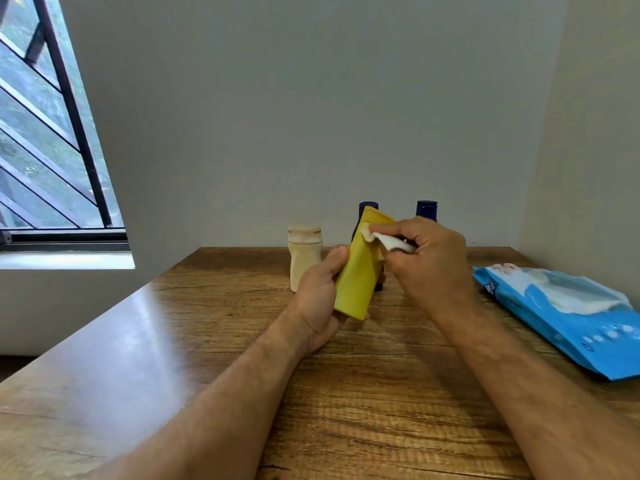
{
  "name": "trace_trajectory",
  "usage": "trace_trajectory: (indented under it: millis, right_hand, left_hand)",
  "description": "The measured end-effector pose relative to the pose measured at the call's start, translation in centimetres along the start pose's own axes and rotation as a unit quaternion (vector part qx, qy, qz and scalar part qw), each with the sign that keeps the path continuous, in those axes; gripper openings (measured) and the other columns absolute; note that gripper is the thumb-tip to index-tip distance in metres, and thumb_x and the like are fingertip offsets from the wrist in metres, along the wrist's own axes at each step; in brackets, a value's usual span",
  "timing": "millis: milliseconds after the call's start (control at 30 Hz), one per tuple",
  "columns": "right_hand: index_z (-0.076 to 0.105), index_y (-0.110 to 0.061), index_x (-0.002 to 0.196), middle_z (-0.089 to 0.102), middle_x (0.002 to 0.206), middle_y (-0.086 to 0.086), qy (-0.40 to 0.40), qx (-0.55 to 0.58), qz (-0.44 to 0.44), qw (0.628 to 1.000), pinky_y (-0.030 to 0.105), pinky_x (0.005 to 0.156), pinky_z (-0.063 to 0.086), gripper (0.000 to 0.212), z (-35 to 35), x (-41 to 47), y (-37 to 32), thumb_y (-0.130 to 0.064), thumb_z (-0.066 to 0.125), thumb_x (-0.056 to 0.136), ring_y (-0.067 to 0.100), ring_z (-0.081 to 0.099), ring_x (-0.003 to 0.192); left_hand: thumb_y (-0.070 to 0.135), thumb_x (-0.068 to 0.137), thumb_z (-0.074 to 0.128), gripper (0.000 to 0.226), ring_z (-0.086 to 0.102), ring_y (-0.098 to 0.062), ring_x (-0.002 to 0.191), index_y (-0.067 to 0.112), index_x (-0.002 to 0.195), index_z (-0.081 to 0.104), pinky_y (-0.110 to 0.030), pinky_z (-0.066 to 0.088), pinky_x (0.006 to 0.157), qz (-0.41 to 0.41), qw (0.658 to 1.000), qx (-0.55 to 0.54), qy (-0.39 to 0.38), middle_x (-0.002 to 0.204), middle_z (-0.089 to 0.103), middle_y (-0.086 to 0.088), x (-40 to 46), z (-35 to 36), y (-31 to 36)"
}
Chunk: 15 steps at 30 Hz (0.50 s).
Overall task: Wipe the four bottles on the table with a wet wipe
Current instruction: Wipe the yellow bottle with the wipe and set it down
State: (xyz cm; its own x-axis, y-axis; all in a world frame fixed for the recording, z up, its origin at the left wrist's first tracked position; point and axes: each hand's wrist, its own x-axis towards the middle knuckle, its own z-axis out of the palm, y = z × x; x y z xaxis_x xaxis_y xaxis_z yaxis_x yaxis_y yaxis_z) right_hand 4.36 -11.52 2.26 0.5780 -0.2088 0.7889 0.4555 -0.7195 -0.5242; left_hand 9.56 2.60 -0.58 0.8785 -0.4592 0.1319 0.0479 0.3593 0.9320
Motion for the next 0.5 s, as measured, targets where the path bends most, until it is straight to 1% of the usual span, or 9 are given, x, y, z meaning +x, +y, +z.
trace_trajectory:
  millis: [67,133,200,267,300,367,400,433,500]
  right_hand:
    - [0.077,-0.025,0.105,0.068,0.092,-0.007,-0.041,0.032,0.013,0.999,0.010,0.065,0.048,0.025,0.2,-0.3,-0.2,-0.010,0.069,0.086,0.002,0.061,0.084]
    - [0.078,-0.025,0.099,0.070,0.091,-0.011,-0.140,0.081,0.035,0.986,0.007,0.065,0.047,0.025,0.6,-0.7,-0.7,-0.007,0.073,0.083,-0.002,0.062,0.083]
    - [0.080,-0.025,0.095,0.073,0.089,-0.012,-0.233,0.095,0.038,0.967,0.010,0.072,0.050,0.023,0.9,-1.0,-1.1,-0.007,0.076,0.082,-0.002,0.066,0.084]
    - [0.081,-0.024,0.095,0.076,0.091,-0.011,-0.269,0.094,0.021,0.958,0.018,0.082,0.055,0.021,1.1,-1.1,-1.1,-0.009,0.078,0.080,0.001,0.069,0.088]
    - [0.081,-0.024,0.094,0.076,0.091,-0.011,-0.264,0.088,0.012,0.960,0.020,0.083,0.056,0.021,1.1,-1.1,-1.0,-0.009,0.079,0.079,0.002,0.069,0.088]
    - [0.080,-0.027,0.092,0.075,0.089,-0.014,-0.218,0.069,0.003,0.974,0.020,0.077,0.056,0.024,1.0,-1.0,-0.9,-0.007,0.078,0.079,0.001,0.068,0.086]
    - [0.080,-0.028,0.092,0.074,0.088,-0.015,-0.181,0.062,0.008,0.981,0.018,0.072,0.055,0.026,1.0,-1.0,-0.8,-0.005,0.076,0.079,0.000,0.066,0.084]
    - [0.080,-0.027,0.094,0.072,0.088,-0.014,-0.140,0.057,0.014,0.988,0.014,0.068,0.052,0.027,0.8,-0.9,-0.8,-0.005,0.074,0.080,-0.001,0.065,0.082]
    - [0.078,-0.026,0.099,0.070,0.090,-0.010,-0.059,0.038,0.013,0.997,0.009,0.065,0.048,0.027,0.5,-0.4,-0.4,-0.006,0.071,0.083,0.000,0.062,0.081]
  left_hand:
    - [0.040,0.106,0.037,0.044,0.067,-0.021,0.078,0.008,0.127,0.059,-0.036,0.050,0.066,0.005,1.000,-0.002,0.018,0.094,0.072,-0.010,-0.1,0.1,0.1]
    - [0.039,0.106,0.037,0.048,0.068,-0.031,0.100,0.004,0.131,0.058,-0.042,0.055,0.082,0.015,0.999,-0.038,0.035,0.114,0.070,-0.018,0.0,-0.2,0.4]
    - [0.040,0.105,0.037,0.051,0.064,-0.036,0.113,0.000,0.130,0.058,-0.045,0.054,0.094,0.031,0.995,-0.075,0.049,0.125,0.065,-0.027,0.1,-0.5,0.7]
    - [0.040,0.105,0.038,0.053,0.063,-0.037,0.113,-0.002,0.131,0.058,-0.048,0.053,0.097,0.039,0.994,-0.087,0.059,0.130,0.061,-0.031,0.2,-0.7,0.9]
    - [0.039,0.105,0.038,0.053,0.062,-0.038,0.115,-0.002,0.132,0.057,-0.048,0.052,0.099,0.036,0.994,-0.086,0.059,0.131,0.060,-0.031,0.2,-0.6,1.0]
    - [0.039,0.105,0.036,0.052,0.063,-0.036,0.115,0.000,0.134,0.056,-0.047,0.051,0.100,0.023,0.996,-0.073,0.050,0.130,0.063,-0.028,0.1,-0.4,0.9]
    - [0.039,0.106,0.035,0.052,0.066,-0.034,0.110,0.001,0.134,0.056,-0.045,0.055,0.094,0.017,0.997,-0.063,0.041,0.126,0.065,-0.025,0.0,-0.3,0.9]
    - [0.039,0.105,0.036,0.051,0.069,-0.031,0.100,0.002,0.134,0.056,-0.041,0.059,0.083,0.014,0.998,-0.052,0.035,0.121,0.068,-0.022,0.0,-0.2,0.9]
    - [0.040,0.105,0.038,0.048,0.067,-0.024,0.079,0.006,0.134,0.056,-0.033,0.056,0.061,0.017,0.999,-0.033,0.027,0.107,0.069,-0.016,0.0,-0.3,0.8]
